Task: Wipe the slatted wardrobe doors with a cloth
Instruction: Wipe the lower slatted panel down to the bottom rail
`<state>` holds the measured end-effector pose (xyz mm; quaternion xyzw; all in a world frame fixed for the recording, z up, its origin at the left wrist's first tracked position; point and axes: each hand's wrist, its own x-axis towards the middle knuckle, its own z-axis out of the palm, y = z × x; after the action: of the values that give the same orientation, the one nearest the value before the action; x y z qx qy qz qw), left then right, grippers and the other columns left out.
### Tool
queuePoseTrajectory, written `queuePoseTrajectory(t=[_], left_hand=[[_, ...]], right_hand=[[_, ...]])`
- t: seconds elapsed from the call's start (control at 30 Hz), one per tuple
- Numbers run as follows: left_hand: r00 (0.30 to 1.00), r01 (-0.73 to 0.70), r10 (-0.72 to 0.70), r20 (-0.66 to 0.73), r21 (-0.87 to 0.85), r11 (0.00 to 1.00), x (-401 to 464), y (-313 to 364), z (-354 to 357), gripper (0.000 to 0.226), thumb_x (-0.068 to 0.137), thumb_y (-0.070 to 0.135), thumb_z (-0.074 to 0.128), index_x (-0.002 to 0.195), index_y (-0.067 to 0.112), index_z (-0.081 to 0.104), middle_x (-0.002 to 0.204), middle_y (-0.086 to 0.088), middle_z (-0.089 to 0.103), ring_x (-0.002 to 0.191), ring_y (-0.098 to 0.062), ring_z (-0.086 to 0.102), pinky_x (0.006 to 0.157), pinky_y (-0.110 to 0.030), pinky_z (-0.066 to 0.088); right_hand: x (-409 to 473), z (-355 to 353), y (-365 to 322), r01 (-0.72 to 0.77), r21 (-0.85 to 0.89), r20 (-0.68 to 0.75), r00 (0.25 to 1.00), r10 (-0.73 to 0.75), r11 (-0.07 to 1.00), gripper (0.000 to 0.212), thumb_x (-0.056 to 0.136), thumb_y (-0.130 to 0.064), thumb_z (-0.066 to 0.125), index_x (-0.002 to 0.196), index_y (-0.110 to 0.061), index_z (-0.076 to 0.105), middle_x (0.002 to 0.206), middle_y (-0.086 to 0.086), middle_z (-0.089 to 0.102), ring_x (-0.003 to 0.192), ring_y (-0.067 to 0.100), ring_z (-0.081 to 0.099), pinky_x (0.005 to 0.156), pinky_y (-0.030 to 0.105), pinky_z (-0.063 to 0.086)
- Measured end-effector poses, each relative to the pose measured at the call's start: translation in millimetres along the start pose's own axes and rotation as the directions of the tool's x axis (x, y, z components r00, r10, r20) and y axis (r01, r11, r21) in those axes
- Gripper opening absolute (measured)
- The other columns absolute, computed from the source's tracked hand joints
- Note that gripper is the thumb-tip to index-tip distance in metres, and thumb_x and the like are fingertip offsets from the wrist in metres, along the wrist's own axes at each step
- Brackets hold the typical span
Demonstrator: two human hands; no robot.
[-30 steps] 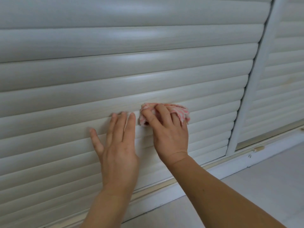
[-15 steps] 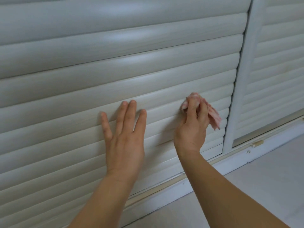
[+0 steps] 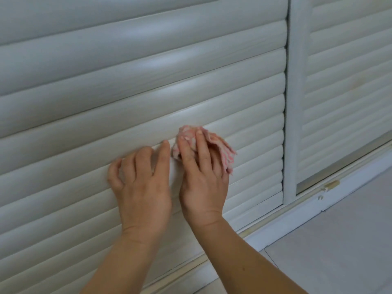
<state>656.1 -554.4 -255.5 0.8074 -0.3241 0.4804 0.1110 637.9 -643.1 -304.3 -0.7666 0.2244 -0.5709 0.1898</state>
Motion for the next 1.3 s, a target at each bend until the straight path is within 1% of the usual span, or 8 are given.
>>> queuePoseTrajectory(t=[0.3, 0.47, 0.6, 0.77, 0.87, 1.07, 1.17, 1.3], left_hand=[[0.983, -0.183, 0.183, 0.015, -0.005, 0.983, 17.0, 29.6, 8.1, 0.055, 0.073, 0.006, 0.031, 0.12, 0.008, 0.059, 0.115, -0.016, 0.057, 0.107, -0.03, 0.039, 0.092, -0.048, 0.024], [0.979, -0.201, 0.201, 0.01, -0.02, 0.979, 18.9, 40.9, 17.1, 0.058, 0.071, 0.003, 0.029, 0.12, 0.006, 0.059, 0.115, -0.015, 0.055, 0.106, -0.031, 0.04, 0.091, -0.049, 0.026], [0.976, -0.214, 0.214, -0.033, -0.004, 0.977, 18.0, 41.5, 22.5, 0.056, 0.073, -0.002, 0.03, 0.121, 0.006, 0.058, 0.117, -0.01, 0.046, 0.106, -0.031, 0.04, 0.09, -0.049, 0.027], [0.971, -0.233, 0.233, -0.048, 0.013, 0.972, 19.0, 38.9, 24.5, 0.056, 0.076, -0.004, 0.029, 0.123, 0.006, 0.057, 0.118, -0.01, 0.046, 0.107, -0.031, 0.041, 0.09, -0.049, 0.026], [0.973, -0.228, 0.228, -0.023, 0.009, 0.974, 17.9, 38.4, 23.9, 0.057, 0.075, -0.002, 0.029, 0.123, 0.006, 0.057, 0.12, -0.01, 0.048, 0.108, -0.03, 0.04, 0.091, -0.048, 0.025], [0.979, -0.203, 0.204, 0.027, -0.055, 0.978, 14.6, 34.8, 21.7, 0.061, 0.073, 0.002, 0.032, 0.131, 0.009, 0.051, 0.125, -0.009, 0.056, 0.113, -0.025, 0.043, 0.094, -0.046, 0.026], [0.983, -0.181, 0.184, 0.012, -0.13, 0.975, 14.5, 33.9, 18.6, 0.054, 0.082, 0.008, 0.032, 0.133, 0.011, 0.047, 0.123, -0.006, 0.058, 0.115, -0.021, 0.045, 0.095, -0.044, 0.027], [0.983, -0.184, 0.185, -0.002, -0.141, 0.973, 13.1, 32.4, 16.9, 0.05, 0.085, 0.01, 0.034, 0.133, 0.012, 0.047, 0.123, -0.007, 0.058, 0.117, -0.02, 0.045, 0.099, -0.046, 0.024]], right_hand=[[34.8, -9.0, 34.9, -0.088, -0.009, -0.121, 0.989, 0.086, 0.996, 0.056, 0.081, -0.016, 0.037, 0.133, -0.031, 0.053, 0.146, 0.002, 0.043, 0.118, 0.029, 0.042, 0.088, 0.044, 0.042], [65.2, -23.2, 68.7, -0.229, 0.032, -0.149, 0.961, 0.231, 0.973, 0.067, 0.083, -0.007, 0.036, 0.143, -0.036, 0.037, 0.153, -0.006, 0.031, 0.11, 0.029, 0.044, 0.087, 0.042, 0.038], [88.0, -40.1, 111.9, -0.35, -0.006, -0.138, 0.928, 0.346, 0.937, 0.069, 0.091, -0.002, 0.039, 0.146, -0.042, 0.024, 0.156, -0.014, 0.018, 0.117, 0.025, 0.035, 0.086, 0.03, 0.024], [80.1, -33.3, 115.3, -0.412, 0.153, -0.181, 0.882, 0.435, 0.898, 0.054, 0.098, -0.003, 0.033, 0.143, -0.033, 0.038, 0.151, -0.015, 0.031, 0.113, 0.01, 0.028, 0.093, 0.008, 0.012], [67.4, -21.8, 98.3, -0.426, 0.199, -0.227, 0.856, 0.464, 0.883, 0.052, 0.097, -0.002, 0.035, 0.141, -0.029, 0.043, 0.149, -0.012, 0.036, 0.115, 0.019, 0.037, 0.097, 0.021, 0.021], [29.5, -6.8, 56.3, -0.264, 0.128, -0.186, 0.94, 0.285, 0.956, 0.054, 0.083, -0.008, 0.034, 0.129, -0.022, 0.058, 0.135, 0.0, 0.055, 0.107, 0.026, 0.043, 0.086, 0.042, 0.039], [-1.9, 3.7, 42.3, 0.024, 0.082, -0.138, 0.99, -0.013, 0.996, 0.041, 0.09, -0.013, 0.043, 0.128, -0.02, 0.057, 0.132, 0.004, 0.057, 0.107, 0.026, 0.048, 0.084, 0.04, 0.043], [-14.9, 10.6, 46.9, 0.292, 0.1, -0.107, 0.954, -0.281, 0.951, 0.027, 0.102, -0.021, 0.04, 0.128, -0.023, 0.048, 0.133, 0.007, 0.056, 0.12, 0.027, 0.055, 0.086, 0.044, 0.048]])
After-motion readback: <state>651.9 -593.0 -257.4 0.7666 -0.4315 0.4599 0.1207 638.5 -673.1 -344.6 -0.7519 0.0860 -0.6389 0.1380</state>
